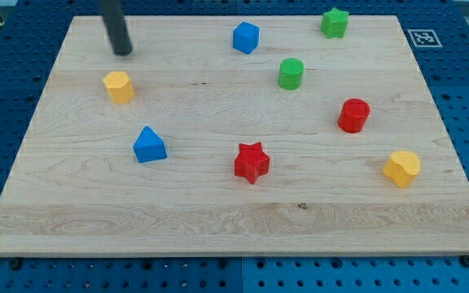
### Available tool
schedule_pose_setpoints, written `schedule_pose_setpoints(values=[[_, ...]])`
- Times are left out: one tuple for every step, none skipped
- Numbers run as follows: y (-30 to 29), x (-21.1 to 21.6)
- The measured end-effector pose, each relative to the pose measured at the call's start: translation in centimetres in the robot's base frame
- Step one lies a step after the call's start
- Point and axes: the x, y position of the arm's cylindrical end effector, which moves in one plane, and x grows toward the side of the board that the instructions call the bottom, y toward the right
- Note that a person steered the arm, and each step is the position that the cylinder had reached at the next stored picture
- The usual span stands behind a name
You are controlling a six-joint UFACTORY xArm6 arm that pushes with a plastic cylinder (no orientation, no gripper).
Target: Move the yellow hexagon towards the center
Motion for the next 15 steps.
schedule_pose_setpoints(values=[[-0.1,2.6],[-0.2,2.6],[-6.5,6.8],[-7.5,7.6],[-6.6,6.3],[-4.1,3.4],[-4.1,4.1],[-3.5,6.1],[-3.2,6.2],[2.1,6.2],[4.6,6.2],[4.6,8.0],[4.7,8.3],[4.8,10.3],[4.8,11.5]])
